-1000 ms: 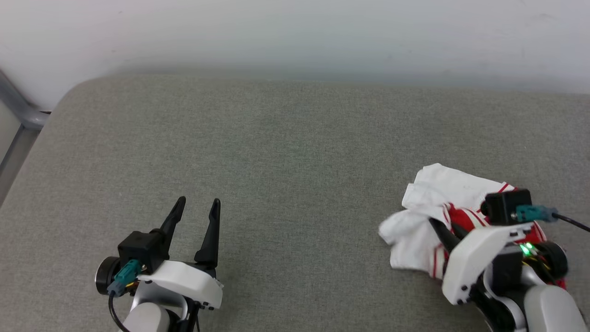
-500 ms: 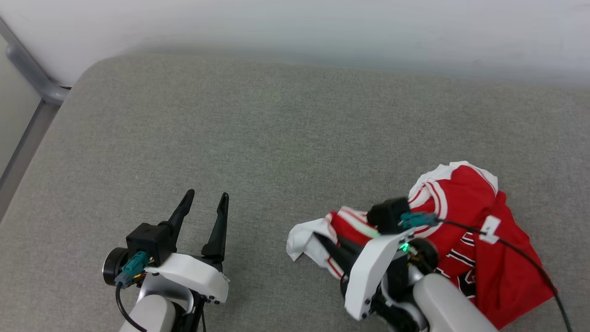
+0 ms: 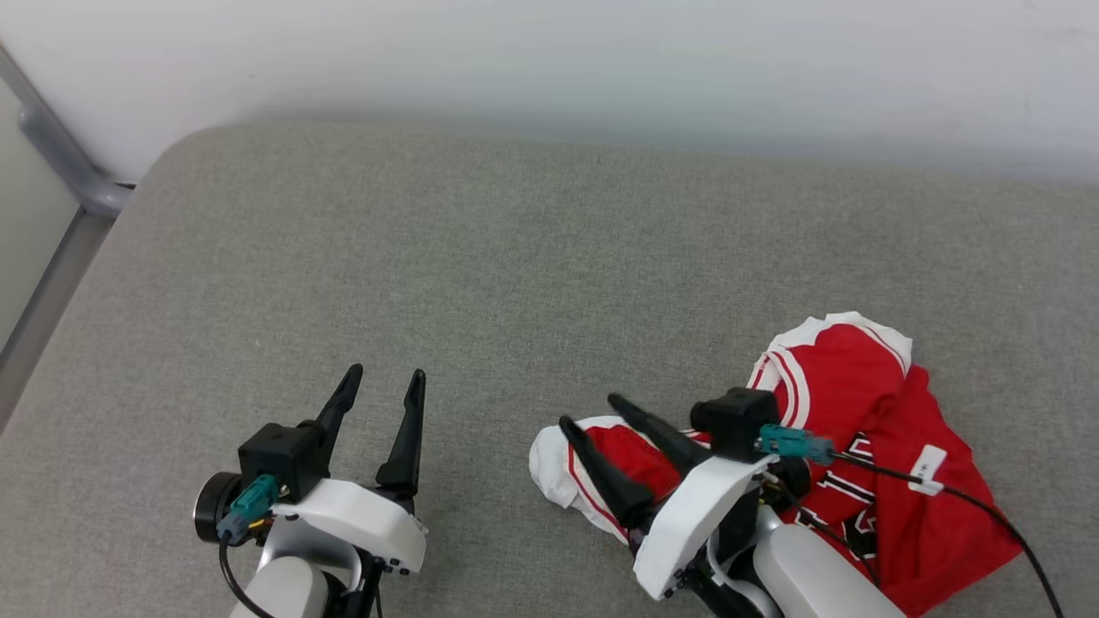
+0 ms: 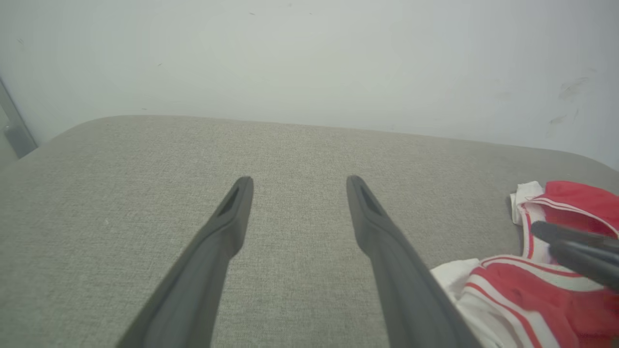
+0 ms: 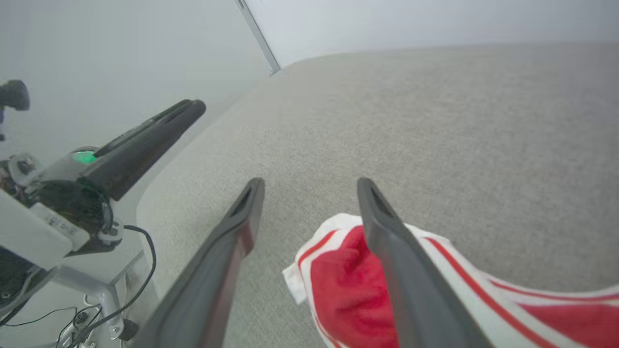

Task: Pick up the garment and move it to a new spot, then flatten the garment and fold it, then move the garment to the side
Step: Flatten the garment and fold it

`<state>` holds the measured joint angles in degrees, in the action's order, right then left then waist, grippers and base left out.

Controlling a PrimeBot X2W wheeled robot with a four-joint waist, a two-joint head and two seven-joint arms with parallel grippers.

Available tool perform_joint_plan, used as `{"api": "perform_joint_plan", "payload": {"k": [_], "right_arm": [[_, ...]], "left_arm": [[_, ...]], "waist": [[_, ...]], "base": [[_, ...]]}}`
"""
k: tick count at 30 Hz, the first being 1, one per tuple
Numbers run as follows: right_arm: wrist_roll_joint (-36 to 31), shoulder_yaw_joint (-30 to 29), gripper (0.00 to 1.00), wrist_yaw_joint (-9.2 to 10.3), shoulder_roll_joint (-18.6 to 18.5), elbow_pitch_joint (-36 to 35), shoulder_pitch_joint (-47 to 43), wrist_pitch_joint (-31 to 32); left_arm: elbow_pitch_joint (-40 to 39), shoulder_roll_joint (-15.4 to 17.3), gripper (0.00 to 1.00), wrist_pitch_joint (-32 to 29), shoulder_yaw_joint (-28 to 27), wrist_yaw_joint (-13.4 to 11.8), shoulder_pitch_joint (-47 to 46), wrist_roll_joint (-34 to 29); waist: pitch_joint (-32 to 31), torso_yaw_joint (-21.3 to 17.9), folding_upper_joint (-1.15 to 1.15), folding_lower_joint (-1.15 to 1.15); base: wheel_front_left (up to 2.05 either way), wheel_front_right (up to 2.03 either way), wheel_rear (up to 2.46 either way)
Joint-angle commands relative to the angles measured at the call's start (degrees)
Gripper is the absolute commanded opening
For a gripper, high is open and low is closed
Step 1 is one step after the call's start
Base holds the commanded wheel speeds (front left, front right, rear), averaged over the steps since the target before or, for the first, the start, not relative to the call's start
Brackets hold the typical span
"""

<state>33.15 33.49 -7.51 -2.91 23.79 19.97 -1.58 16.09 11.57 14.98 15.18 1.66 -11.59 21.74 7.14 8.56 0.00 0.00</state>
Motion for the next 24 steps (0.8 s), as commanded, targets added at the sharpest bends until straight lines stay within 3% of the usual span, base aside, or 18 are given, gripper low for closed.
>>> {"api": "perform_joint_plan", "payload": {"k": [1, 5, 12, 19, 24], "right_arm": [[-1.56, -1.42, 1.00, 0.04, 0.03, -1.62, -1.08, -1.73], [-6.64, -7.52, 1.00, 0.04, 0.01, -4.52, -2.86, -4.42], [-17.91, -25.42, 1.00, 0.04, 0.02, -12.12, -8.88, -5.73], [-21.74, -37.02, 1.00, 0.04, 0.06, -20.18, -14.55, -3.48], [-22.08, -42.09, 1.00, 0.04, 0.04, -26.06, -19.91, -0.61]], "left_arm": [[0.16, -0.10, 1.00, 0.29, -0.09, -0.23, 0.82, -0.33], [0.00, 0.06, 1.00, 0.28, -0.17, -0.83, 1.84, -0.44], [-0.54, 0.42, 1.00, 0.25, -0.31, -2.06, 3.46, -0.68], [-0.94, 0.89, 1.00, 0.05, -0.41, -2.87, 4.27, -0.75], [-1.58, 1.51, 1.00, -0.47, -0.42, -3.70, 5.02, -0.88]], "waist": [[-1.16, -0.44, 0.00, 0.00], [-2.51, -1.14, 0.00, 0.00], [-4.40, -2.46, 0.00, 0.00], [-5.63, -3.46, 0.00, 0.00], [-6.51, -4.54, 0.00, 0.00]], "base": [[0.00, 0.00, 0.00], [0.00, 0.00, 0.00], [0.00, 0.00, 0.00], [0.00, 0.00, 0.00], [0.00, 0.00, 0.00]]}}
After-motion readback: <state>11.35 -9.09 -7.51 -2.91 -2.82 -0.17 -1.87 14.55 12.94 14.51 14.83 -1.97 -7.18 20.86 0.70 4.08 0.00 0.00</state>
